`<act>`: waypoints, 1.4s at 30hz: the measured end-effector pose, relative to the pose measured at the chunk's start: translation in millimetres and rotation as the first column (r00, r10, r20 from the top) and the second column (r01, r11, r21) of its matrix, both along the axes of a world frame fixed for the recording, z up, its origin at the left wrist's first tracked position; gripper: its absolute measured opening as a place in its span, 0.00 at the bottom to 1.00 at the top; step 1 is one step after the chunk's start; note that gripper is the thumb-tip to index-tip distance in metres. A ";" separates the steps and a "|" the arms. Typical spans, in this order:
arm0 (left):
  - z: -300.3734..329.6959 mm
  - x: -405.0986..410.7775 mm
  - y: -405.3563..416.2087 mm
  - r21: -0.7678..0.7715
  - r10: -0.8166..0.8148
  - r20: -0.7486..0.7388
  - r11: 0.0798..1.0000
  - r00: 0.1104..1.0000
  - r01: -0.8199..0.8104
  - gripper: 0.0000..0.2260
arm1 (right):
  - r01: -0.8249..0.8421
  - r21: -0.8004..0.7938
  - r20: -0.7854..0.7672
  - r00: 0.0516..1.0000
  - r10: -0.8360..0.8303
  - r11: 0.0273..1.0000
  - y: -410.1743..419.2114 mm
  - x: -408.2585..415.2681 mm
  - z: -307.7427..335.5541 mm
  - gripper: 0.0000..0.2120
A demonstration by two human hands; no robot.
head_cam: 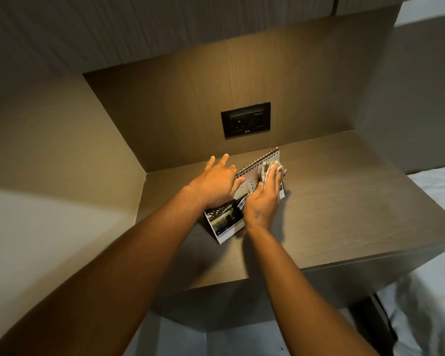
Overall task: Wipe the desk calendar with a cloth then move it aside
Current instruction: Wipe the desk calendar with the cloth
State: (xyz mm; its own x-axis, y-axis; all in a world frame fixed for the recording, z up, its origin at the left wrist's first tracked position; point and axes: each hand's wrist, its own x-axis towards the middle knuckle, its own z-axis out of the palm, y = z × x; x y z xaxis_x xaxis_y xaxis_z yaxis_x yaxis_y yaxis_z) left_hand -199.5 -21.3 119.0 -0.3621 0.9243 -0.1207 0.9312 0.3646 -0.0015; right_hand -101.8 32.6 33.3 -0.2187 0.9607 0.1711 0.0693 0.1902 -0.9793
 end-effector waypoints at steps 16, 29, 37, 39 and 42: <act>-1.3 -1.4 -0.6 -0.007 0.010 0.008 1.000 1.000 -0.010 0.26 | 0.008 -0.102 0.028 1.000 -0.005 0.995 -4.8 2.8 -9.0 0.28; 0.9 -0.2 -0.3 -0.030 0.021 0.002 0.999 1.000 -0.021 0.26 | 0.060 -0.242 -0.047 0.996 -0.073 0.968 25.0 8.8 5.8 0.29; 1.2 0.2 -0.3 -0.031 0.015 -0.006 0.999 1.000 -0.015 0.26 | -0.082 -0.254 -0.043 0.996 0.074 0.964 -83.0 10.4 -22.5 0.30; 1.7 0.9 -0.9 -0.037 0.016 -0.007 0.999 1.000 -0.016 0.26 | -0.102 -0.300 -0.113 0.991 0.071 0.949 -86.4 9.2 -18.5 0.30; 1.2 2.2 -1.6 -0.029 0.008 -0.015 1.000 1.000 -0.008 0.26 | -0.018 -0.368 -0.135 0.990 -0.034 0.930 -47.8 6.7 -3.7 0.29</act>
